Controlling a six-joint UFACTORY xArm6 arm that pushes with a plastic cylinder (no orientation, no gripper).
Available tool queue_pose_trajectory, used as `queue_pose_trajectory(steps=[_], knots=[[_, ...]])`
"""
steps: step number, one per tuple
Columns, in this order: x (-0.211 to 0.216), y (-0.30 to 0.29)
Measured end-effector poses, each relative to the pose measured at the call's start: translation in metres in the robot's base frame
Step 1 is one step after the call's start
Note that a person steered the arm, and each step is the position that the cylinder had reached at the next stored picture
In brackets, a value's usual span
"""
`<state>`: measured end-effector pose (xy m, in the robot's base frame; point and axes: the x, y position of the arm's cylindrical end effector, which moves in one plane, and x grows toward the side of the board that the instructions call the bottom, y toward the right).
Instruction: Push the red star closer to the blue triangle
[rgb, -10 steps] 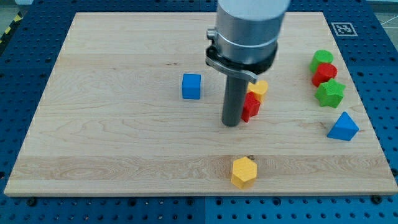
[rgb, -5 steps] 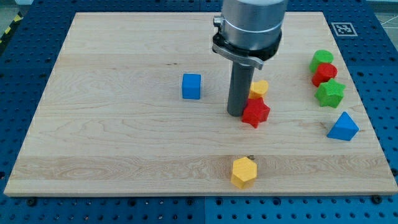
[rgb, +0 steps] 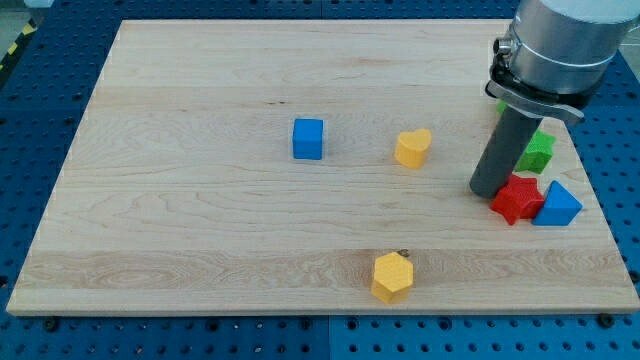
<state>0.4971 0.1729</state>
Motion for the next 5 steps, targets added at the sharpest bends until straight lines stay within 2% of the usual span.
queue_pose_trajectory(steps=[1,3,4,5], knots=[[0.029,-0.021],[0.053,-0.014],[0.044,0.02],[0.044,0.02]])
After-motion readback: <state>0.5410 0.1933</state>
